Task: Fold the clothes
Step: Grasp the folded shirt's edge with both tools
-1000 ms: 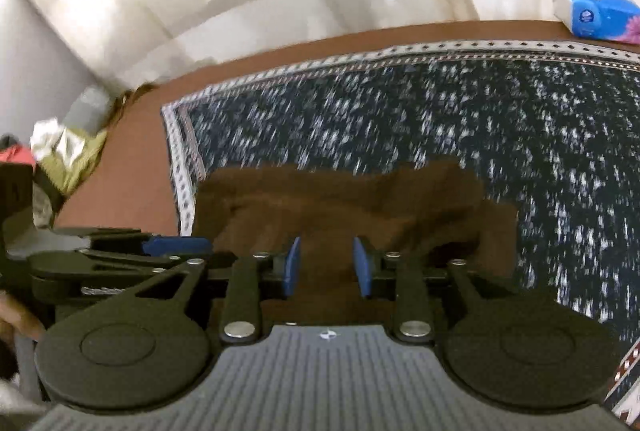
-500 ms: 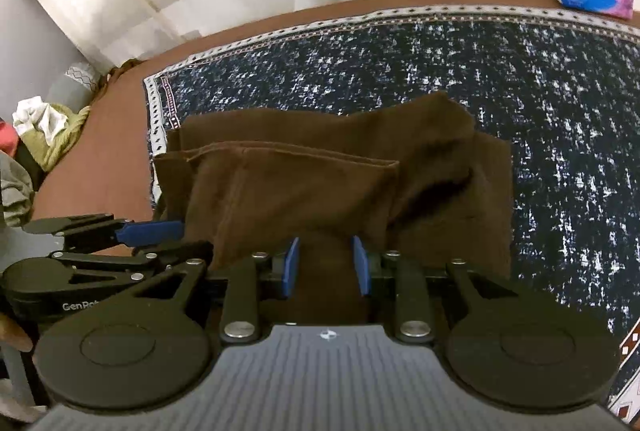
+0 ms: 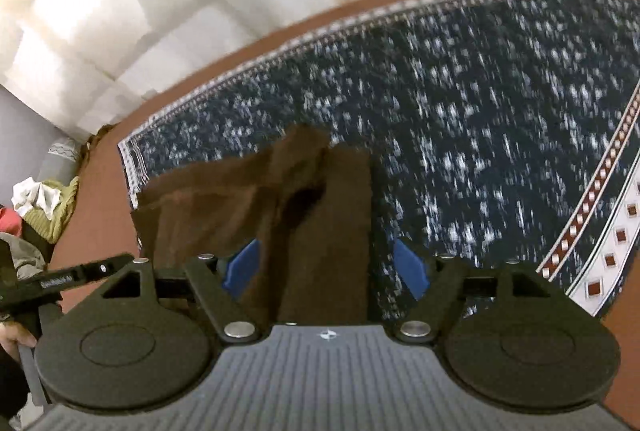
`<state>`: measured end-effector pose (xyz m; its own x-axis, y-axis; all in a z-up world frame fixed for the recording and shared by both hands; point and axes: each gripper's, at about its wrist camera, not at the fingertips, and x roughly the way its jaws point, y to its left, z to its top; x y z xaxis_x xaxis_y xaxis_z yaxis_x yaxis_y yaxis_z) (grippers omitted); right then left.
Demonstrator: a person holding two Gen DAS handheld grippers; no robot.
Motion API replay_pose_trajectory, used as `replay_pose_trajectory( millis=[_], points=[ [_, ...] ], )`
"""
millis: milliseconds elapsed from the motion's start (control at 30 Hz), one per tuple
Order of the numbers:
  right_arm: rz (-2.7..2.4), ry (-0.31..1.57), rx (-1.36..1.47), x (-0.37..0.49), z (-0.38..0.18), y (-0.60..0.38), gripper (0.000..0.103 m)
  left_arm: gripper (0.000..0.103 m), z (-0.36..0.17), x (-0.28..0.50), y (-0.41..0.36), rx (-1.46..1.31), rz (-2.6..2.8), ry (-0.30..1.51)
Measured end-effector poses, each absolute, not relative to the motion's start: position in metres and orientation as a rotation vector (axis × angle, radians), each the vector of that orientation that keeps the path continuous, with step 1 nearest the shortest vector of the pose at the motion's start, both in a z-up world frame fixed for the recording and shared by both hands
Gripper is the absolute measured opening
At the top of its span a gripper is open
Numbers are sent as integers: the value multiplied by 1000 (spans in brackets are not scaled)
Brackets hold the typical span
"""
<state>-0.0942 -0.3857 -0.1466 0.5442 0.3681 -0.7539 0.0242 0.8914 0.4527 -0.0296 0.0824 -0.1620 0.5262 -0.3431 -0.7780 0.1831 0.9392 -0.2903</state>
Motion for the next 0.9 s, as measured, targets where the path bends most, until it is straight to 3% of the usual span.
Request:
replay_pose_trajectory(
  millis=[433,567,767,833,867,900],
  points=[
    [208,1035,427,-74,-170,-367,81,80,-185,-1,73,-185,-407,1027],
    [274,1057,451,-73,-167,-358,75,73,-184,1,75,-217,-459,1031],
    [205,1049,449,-69,-171,-347,75,80,-188,7,73,-223,-473,1042],
    [190,1052,402,-68,-170,-336,75,77,-186,7,66,-190,-474,1044],
    [192,1058,382,-66,-170,-331,68,64,-185,7,63,-170,-477,1043],
    [199,1070,373,-66,-169,-329,48,59,-184,6,58,-141,-473,1040]
  ],
)
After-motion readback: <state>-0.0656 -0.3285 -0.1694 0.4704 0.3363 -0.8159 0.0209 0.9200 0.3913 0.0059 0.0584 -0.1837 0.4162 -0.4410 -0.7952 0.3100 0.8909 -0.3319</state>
